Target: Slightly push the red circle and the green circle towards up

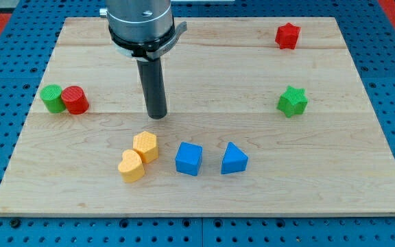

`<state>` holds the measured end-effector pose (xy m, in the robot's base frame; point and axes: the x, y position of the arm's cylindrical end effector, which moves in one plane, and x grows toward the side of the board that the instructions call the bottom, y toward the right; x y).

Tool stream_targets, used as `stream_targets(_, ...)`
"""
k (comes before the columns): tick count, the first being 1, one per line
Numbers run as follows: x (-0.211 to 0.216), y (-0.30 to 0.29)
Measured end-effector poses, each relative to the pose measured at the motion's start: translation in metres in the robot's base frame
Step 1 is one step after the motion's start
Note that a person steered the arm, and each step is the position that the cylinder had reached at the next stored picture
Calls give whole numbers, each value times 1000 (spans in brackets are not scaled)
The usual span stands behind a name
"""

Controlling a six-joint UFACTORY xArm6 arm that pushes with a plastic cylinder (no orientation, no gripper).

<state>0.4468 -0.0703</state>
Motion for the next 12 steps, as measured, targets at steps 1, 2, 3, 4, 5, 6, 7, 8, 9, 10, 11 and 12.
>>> stream_targets(1, 0, 0)
stream_targets(2, -3, 0)
stream_targets(3, -8, 0)
stream_targets(4, -14, 0)
stream_targets(5, -19, 0)
stream_targets(6, -32, -18)
stream_targets(7, -28, -54)
stream_targets(8, -10, -105)
stream_targets(9, 7, -127)
stream_targets(10, 18, -154)
stream_targets(11, 6, -223)
stream_targets(12, -33, -218)
